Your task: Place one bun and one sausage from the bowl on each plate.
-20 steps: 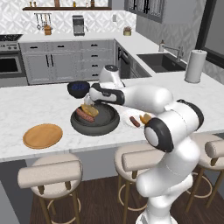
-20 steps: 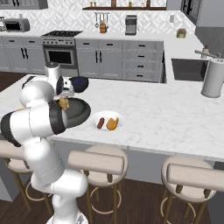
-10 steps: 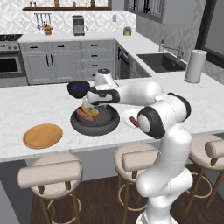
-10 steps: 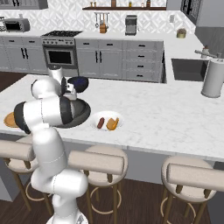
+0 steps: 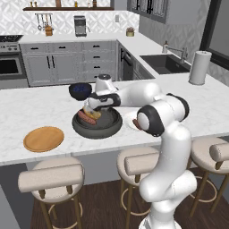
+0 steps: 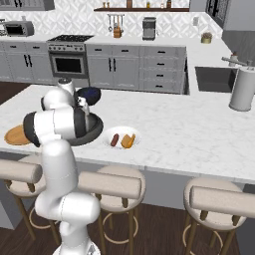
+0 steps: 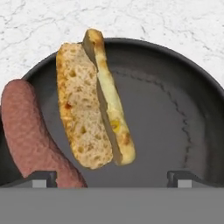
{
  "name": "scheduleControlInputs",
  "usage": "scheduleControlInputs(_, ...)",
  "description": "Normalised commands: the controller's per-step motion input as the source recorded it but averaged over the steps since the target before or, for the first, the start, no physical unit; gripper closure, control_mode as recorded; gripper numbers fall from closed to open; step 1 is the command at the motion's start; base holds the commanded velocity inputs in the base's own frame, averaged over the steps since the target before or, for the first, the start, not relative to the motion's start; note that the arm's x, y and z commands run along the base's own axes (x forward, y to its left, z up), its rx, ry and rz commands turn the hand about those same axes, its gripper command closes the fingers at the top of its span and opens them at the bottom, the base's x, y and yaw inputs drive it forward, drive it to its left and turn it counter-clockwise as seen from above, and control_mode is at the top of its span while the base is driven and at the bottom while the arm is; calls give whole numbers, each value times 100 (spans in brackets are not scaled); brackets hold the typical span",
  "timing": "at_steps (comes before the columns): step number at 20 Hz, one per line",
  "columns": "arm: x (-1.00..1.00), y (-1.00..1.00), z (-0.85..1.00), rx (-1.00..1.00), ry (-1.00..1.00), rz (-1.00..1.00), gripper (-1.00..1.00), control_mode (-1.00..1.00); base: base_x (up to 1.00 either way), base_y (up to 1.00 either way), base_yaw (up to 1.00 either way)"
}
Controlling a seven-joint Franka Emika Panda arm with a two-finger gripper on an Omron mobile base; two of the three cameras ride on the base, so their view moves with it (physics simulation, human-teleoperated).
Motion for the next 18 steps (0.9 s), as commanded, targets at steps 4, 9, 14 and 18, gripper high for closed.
scheduleControlInputs(4, 29, 1, -31, 0, -3, 0, -100, -100, 0, 0, 0)
scheduleControlInputs(9, 24, 2, -34, 0, 0, 0, -100, -100, 0, 0, 0)
scheduleControlInputs(14, 10, 13, -27, 0, 0, 0, -100, -100, 0, 0, 0)
scheduleControlInputs(18, 3, 20, -31, 0, 0, 0, 100, -100, 0, 0, 0)
